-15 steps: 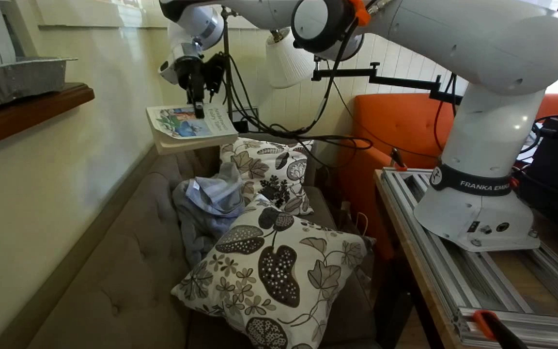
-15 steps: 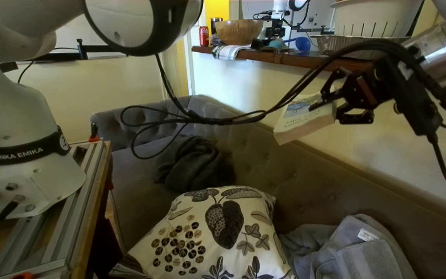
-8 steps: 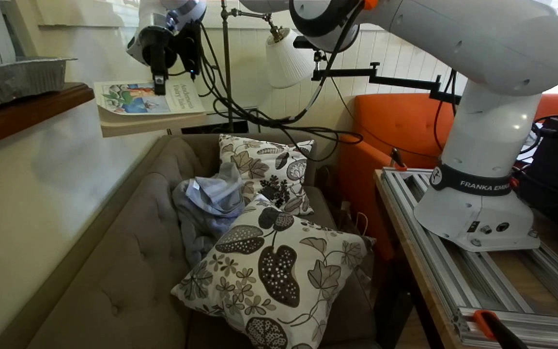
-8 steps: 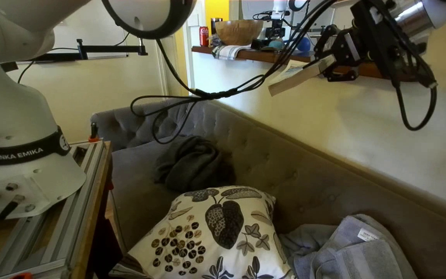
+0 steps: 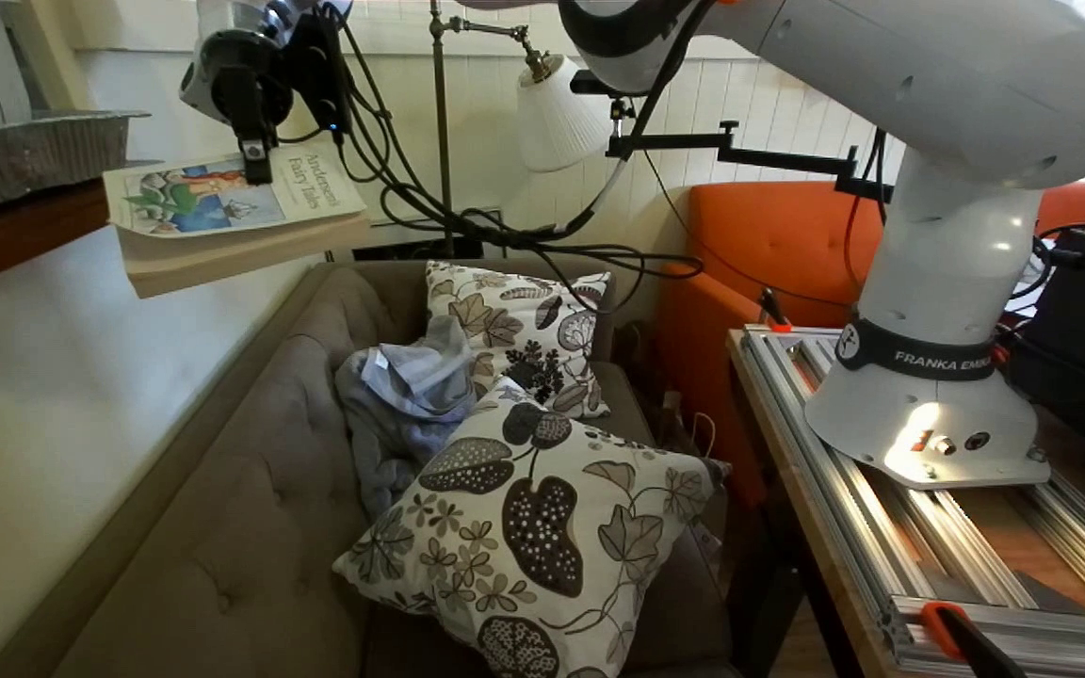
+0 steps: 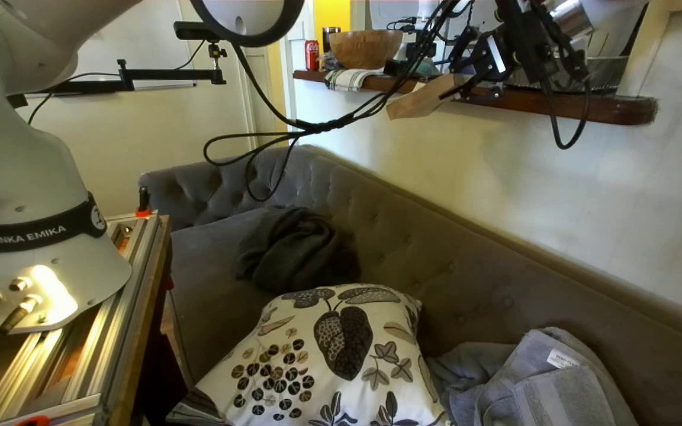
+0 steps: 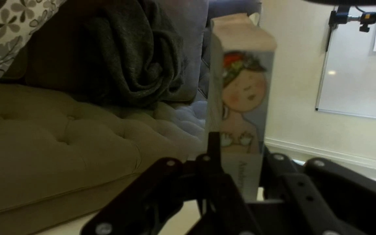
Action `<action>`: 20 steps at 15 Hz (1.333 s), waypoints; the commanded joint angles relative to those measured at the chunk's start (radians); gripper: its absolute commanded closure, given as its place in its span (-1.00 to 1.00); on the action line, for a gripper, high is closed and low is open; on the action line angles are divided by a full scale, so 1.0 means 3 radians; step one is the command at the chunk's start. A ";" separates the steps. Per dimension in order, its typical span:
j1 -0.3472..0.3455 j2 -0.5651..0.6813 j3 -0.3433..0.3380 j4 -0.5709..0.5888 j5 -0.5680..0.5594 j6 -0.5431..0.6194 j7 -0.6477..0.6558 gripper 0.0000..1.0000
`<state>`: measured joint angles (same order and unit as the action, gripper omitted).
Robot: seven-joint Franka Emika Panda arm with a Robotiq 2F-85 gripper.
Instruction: Put the white book on the countertop.
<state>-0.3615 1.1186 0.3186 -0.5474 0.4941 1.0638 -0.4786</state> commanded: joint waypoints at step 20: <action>0.0333 -0.1476 0.0066 -0.2530 0.1693 0.1979 0.0012 0.87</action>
<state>-0.2390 0.8060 0.3829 -1.1158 0.8486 1.5736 -0.4290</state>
